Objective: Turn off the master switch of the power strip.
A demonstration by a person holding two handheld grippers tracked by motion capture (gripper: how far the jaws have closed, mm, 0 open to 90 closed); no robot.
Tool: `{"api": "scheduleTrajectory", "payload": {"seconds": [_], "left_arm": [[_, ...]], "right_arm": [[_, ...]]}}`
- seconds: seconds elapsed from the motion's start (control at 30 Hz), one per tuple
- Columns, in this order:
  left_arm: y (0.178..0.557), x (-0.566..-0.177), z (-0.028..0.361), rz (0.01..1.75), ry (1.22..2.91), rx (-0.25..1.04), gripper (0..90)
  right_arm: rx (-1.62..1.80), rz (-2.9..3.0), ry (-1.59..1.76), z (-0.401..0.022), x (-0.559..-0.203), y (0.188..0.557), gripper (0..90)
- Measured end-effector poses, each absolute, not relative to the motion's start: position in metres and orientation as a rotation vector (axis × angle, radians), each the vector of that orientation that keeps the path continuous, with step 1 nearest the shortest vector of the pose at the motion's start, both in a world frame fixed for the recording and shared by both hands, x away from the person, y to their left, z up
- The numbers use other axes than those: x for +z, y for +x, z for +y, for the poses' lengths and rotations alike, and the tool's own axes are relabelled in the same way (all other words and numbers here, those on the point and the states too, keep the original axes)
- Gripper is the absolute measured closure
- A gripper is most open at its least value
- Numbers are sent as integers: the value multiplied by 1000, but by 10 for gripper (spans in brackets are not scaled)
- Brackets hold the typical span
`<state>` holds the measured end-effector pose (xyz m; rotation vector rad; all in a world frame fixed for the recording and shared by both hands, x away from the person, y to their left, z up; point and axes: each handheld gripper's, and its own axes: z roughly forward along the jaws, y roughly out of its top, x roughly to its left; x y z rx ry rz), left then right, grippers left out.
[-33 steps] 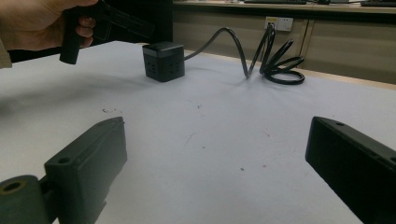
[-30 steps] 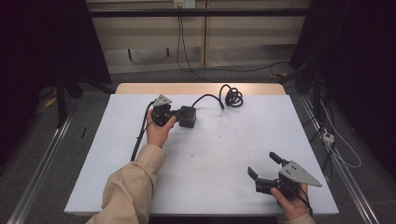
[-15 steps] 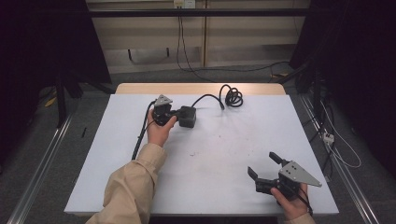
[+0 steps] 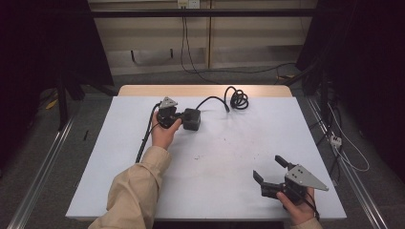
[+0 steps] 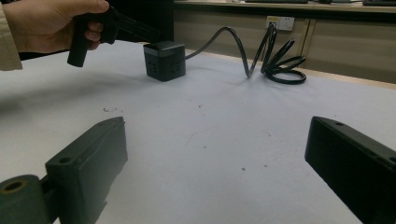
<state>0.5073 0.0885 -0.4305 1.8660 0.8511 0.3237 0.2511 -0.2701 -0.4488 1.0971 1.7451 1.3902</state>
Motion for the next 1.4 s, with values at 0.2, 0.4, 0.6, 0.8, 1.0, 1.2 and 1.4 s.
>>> {"api": "scheduleTrajectory", "payload": {"seconds": [0.2,0.4,0.6,0.8,1.0,1.2,1.4], "left_arm": [[508,-432,87,855,1869,324,900],[509,-433,86,853,1875,323,900],[509,-433,86,853,1871,326,900],[509,-433,86,842,1877,330,900],[509,-433,86,838,1885,336,900],[509,-432,84,825,1904,366,900],[509,-432,84,828,1897,361,900]], "right_arm": [[1390,1746,1096,-270,-449,251,51],[1394,1747,1099,-270,-449,251,53],[1396,1748,1098,-270,-449,251,53],[1396,1754,1091,-269,-449,252,52],[1396,1754,1091,-270,-449,252,53],[1399,1760,1087,-269,-449,252,53],[1398,1765,1088,-269,-449,252,52]]}}
